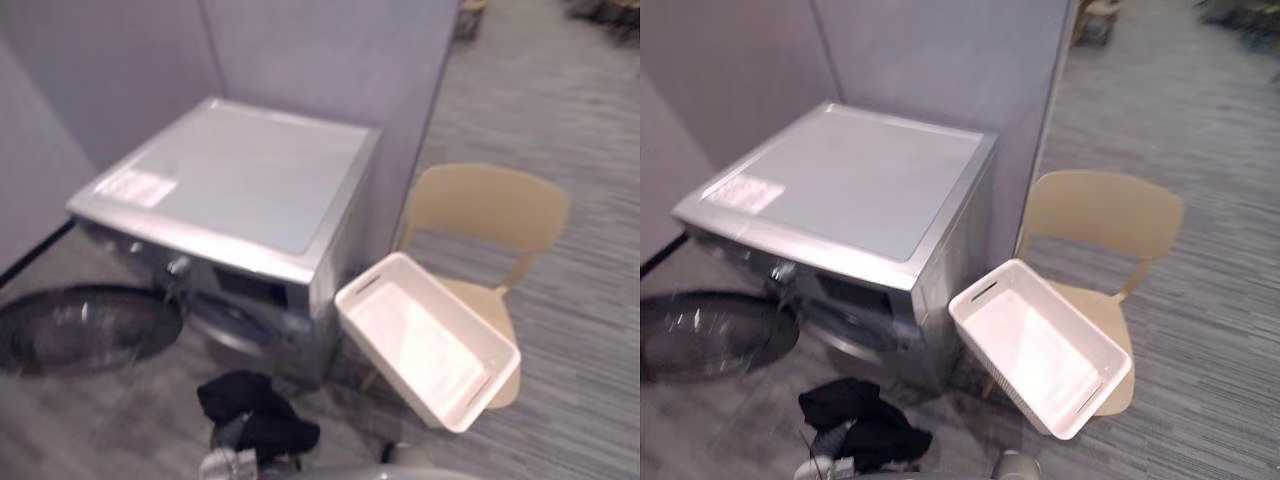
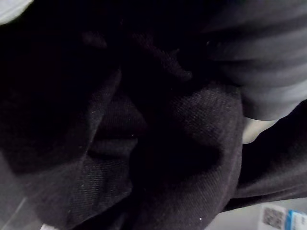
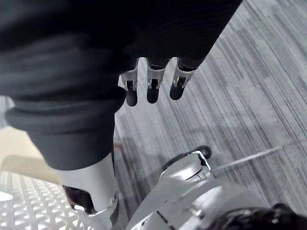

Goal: Pick up the laundry basket with both hands and put the clothes into the washing machine.

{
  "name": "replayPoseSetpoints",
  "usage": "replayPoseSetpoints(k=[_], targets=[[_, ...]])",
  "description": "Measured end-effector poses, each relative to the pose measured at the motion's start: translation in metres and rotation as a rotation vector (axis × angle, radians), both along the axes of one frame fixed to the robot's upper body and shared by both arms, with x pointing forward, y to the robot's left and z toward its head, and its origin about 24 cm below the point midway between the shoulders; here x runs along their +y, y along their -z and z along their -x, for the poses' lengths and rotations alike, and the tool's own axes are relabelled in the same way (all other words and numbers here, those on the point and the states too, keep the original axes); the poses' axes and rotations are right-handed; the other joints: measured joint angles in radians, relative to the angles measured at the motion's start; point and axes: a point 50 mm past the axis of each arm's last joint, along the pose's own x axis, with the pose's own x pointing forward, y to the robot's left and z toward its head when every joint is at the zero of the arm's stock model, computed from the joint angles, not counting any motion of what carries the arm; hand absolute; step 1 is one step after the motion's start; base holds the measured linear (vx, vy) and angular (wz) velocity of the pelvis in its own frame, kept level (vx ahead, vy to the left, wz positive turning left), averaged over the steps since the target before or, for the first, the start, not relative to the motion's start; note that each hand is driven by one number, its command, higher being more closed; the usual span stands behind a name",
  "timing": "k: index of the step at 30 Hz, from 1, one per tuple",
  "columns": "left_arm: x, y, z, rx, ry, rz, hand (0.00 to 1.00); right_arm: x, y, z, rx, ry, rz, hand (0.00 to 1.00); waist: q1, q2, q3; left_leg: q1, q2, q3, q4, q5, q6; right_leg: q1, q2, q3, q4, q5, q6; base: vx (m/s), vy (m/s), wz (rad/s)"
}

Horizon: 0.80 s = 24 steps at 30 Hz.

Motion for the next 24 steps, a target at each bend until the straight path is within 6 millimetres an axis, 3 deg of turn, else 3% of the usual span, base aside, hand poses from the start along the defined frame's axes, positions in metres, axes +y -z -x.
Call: replayPoseSetpoints(k=[1, 2, 3, 4, 6, 8, 11, 12, 13, 14, 16, 18, 19, 20, 21, 22, 24], targets=[[-0.001, -0.002, -0.003, -0.018, -0.007, 0.009, 1.0, -0.002, -0.001, -0.011, -0.02, -0.01, 0.003, 0.0, -0.001, -0.006, 0.005, -0.036, -0.008, -0.038, 0.009, 0.013, -0.008, -0.018, -0.019, -0.039, 0.027, -0.015, -0.009, -0.11, -0.14, 1.3], [-0.006, -0.004, -0.007, -0.037, -0.002, 0.021, 1.0, -0.003, -0.003, -0.023, -0.042, -0.035, 0.012, 0.0, -0.003, 0.005, 0.022, -0.07, -0.015, -0.058, 0.0, 0.039, -0.027, -0.026, -0.052, -0.101, 0.055, -0.036, -0.017, -0.1, -0.145, 1.37], [-0.006, -0.006, -0.008, -0.047, 0.001, 0.02, 1.0, -0.004, -0.004, -0.027, -0.05, -0.042, 0.021, 0.0, -0.003, 0.008, 0.028, -0.075, -0.005, -0.037, -0.021, 0.038, -0.017, -0.026, -0.075, -0.129, 0.059, -0.036, -0.022, -0.04, -0.155, 1.48], [-0.01, -0.009, -0.012, -0.07, -0.002, 0.028, 1.0, -0.008, -0.007, -0.039, -0.074, -0.059, 0.04, 0.0, -0.001, 0.006, 0.036, -0.088, 0.047, 0.098, -0.016, 0.046, -0.006, -0.024, -0.104, -0.184, 0.063, -0.032, -0.03, 0.01, -0.147, 1.11], [-0.018, -0.009, -0.014, -0.076, 0.016, 0.05, 1.0, -0.018, -0.014, -0.052, -0.116, -0.095, 0.086, 0.0, -0.001, 0.029, 0.038, -0.073, 0.122, 0.248, 0.008, 0.047, -0.008, 0.014, -0.135, -0.257, 0.066, -0.032, -0.03, 0.05, -0.126, 1.17], [-0.024, -0.012, -0.016, -0.093, 0.045, 0.056, 1.0, -0.02, -0.015, -0.054, -0.123, -0.089, 0.089, 0.0, 0.003, 0.028, 0.039, -0.034, 0.178, 0.265, 0.024, 0.048, -0.01, 0.031, -0.155, -0.277, 0.07, -0.028, -0.023, 0.03, -0.013, 0.65], [-0.035, -0.015, -0.022, -0.11, 0.088, 0.076, 1.0, -0.021, -0.021, -0.064, -0.154, -0.109, 0.115, 0.0, -0.006, 0.03, 0.038, 0.01, 0.285, 0.266, 0.057, 0.067, -0.015, 0.023, -0.183, -0.262, 0.077, 0.001, 0.026, -0.02, 0.098, 0.14], [-0.036, -0.015, -0.023, -0.111, 0.093, 0.078, 1.0, -0.021, -0.021, -0.064, -0.155, -0.11, 0.116, 0.0, -0.003, 0.031, 0.036, 0.026, 0.294, 0.251, 0.047, 0.071, -0.048, 0.016, -0.187, -0.249, 0.079, 0.007, 0.037, -0.09, 0.312, -0.15], [-0.041, -0.016, -0.029, -0.121, 0.101, 0.084, 1.0, -0.02, -0.021, -0.067, -0.158, -0.111, 0.11, 0.0, -0.002, 0.024, 0.035, 0.029, 0.264, 0.255, 0.041, 0.026, -0.128, 0.0, -0.2, -0.223, 0.054, 0.041, 0.065, -0.1, 0.302, -0.14], [-0.037, -0.018, -0.033, -0.126, 0.106, 0.069, 1.0, -0.012, -0.018, -0.067, -0.156, -0.109, 0.086, 0.0, -0.001, 0.013, 0.036, 0.012, 0.244, 0.26, 0.045, 0.024, -0.128, -0.002, -0.199, -0.208, 0.004, 0.079, 0.071, -0.1, 0.32, -0.13], [-0.027, -0.019, -0.036, -0.128, 0.115, 0.028, 1.0, -0.002, -0.015, -0.065, -0.145, -0.104, 0.054, 0.0, -0.002, -0.007, 0.026, -0.015, 0.217, 0.264, 0.079, 0.003, -0.111, 0.026, -0.178, -0.2, -0.137, 0.177, 0.082, -0.08, 0.286, -0.24], [-0.02, -0.021, -0.038, -0.134, 0.13, 0.002, 1.0, -0.004, -0.013, -0.065, -0.129, -0.092, 0.046, 0.0, -0.002, 0.008, 0.027, -0.074, 0.222, 0.268, 0.198, -0.067, -0.089, 0.06, -0.152, -0.189, -0.281, 0.279, 0.085, -0.13, 0.329, -0.41], [-0.014, -0.023, -0.041, -0.141, 0.136, -0.016, 1.0, -0.008, -0.013, -0.069, -0.129, -0.087, 0.049, 0.0, -0.003, 0.031, 0.028, -0.15, 0.231, 0.268, 0.305, -0.126, -0.066, 0.07, -0.134, -0.181, -0.385, 0.357, 0.082, -0.16, 0.293, -0.32], [-0.011, -0.025, -0.043, -0.148, 0.139, -0.027, 1.0, -0.008, -0.013, -0.071, -0.131, -0.088, 0.047, 0.0, -0.001, 0.037, 0.03, -0.181, 0.232, 0.269, 0.347, -0.149, -0.058, 0.067, -0.13, -0.171, -0.421, 0.384, 0.082, -0.23, 0.405, -0.25], [-0.002, -0.029, -0.051, -0.167, 0.147, -0.058, 1.0, -0.007, -0.014, -0.078, -0.141, -0.08, 0.035, 0.0, -0.004, 0.052, 0.029, -0.259, 0.233, 0.269, 0.442, -0.2, -0.028, 0.059, -0.126, -0.164, -0.484, 0.42, 0.067, -0.19, 0.321, 0.05], [0.002, -0.032, -0.056, -0.179, 0.153, -0.073, 1.0, -0.009, -0.014, -0.078, -0.144, -0.058, 0.035, 0.0, -0.003, 0.065, 0.029, -0.295, 0.233, 0.253, 0.495, -0.231, -0.015, 0.065, -0.119, -0.148, -0.498, 0.418, 0.065, -0.19, 0.341, 0.24], [0.008, -0.034, -0.057, -0.18, 0.155, -0.092, 1.0, -0.011, -0.015, -0.079, -0.143, -0.036, 0.038, 0.0, -0.003, 0.083, 0.031, -0.314, 0.244, 0.236, 0.539, -0.262, 0.003, 0.065, -0.086, -0.069, -0.483, 0.37, -0.006, -0.09, 0.174, 0.3]])
